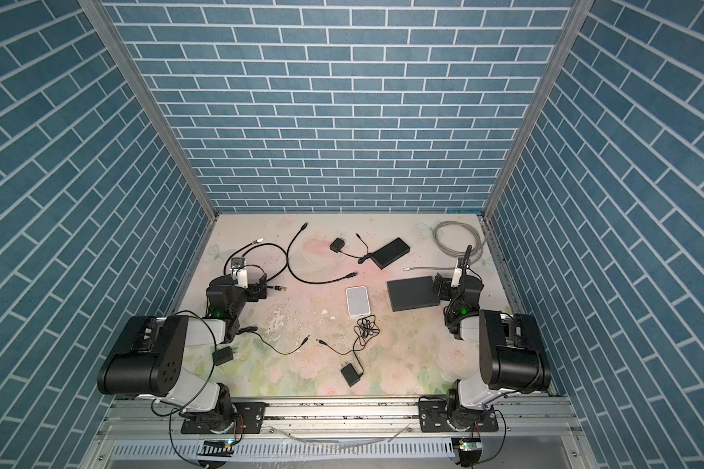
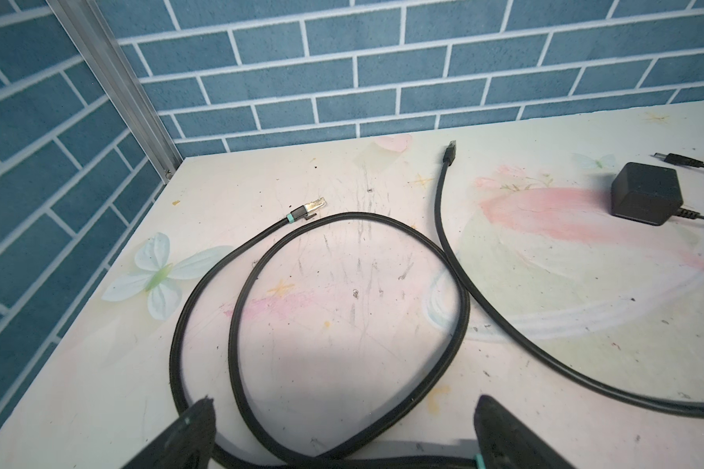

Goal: Insert the plug into the switch port

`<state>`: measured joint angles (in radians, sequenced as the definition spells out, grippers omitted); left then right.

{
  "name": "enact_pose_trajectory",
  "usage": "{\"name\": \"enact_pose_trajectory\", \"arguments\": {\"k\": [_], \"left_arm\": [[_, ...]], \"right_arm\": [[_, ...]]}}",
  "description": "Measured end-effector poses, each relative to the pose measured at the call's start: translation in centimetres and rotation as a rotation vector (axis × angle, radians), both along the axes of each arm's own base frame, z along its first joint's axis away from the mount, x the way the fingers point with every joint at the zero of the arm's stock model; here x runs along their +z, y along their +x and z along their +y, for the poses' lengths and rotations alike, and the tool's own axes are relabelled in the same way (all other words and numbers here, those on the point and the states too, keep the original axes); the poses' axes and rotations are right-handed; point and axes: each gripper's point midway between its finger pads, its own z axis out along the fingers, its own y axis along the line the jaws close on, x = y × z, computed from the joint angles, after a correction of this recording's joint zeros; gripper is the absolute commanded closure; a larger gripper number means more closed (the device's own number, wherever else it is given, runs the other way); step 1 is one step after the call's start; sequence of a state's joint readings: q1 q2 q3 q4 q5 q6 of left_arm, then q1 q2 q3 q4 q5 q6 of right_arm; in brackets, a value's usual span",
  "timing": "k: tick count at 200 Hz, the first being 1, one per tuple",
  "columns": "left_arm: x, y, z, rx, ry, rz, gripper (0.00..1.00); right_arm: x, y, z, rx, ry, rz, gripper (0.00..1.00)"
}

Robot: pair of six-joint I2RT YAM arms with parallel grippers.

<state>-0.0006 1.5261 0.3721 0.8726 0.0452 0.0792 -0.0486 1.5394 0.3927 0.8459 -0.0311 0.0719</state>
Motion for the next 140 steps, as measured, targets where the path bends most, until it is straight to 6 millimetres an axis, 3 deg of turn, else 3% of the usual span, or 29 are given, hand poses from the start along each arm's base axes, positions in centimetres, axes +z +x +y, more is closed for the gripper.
{"name": "enact_pose_trajectory", "arguments": {"k": [140], "left_arm": [[-0.09,0.06,0.14,0.010,-0.002,0.012,0.00]], "right_arm": [[-0.01,-0.07,-0.13,-0.005,0.000,0.003,0.02]]}}
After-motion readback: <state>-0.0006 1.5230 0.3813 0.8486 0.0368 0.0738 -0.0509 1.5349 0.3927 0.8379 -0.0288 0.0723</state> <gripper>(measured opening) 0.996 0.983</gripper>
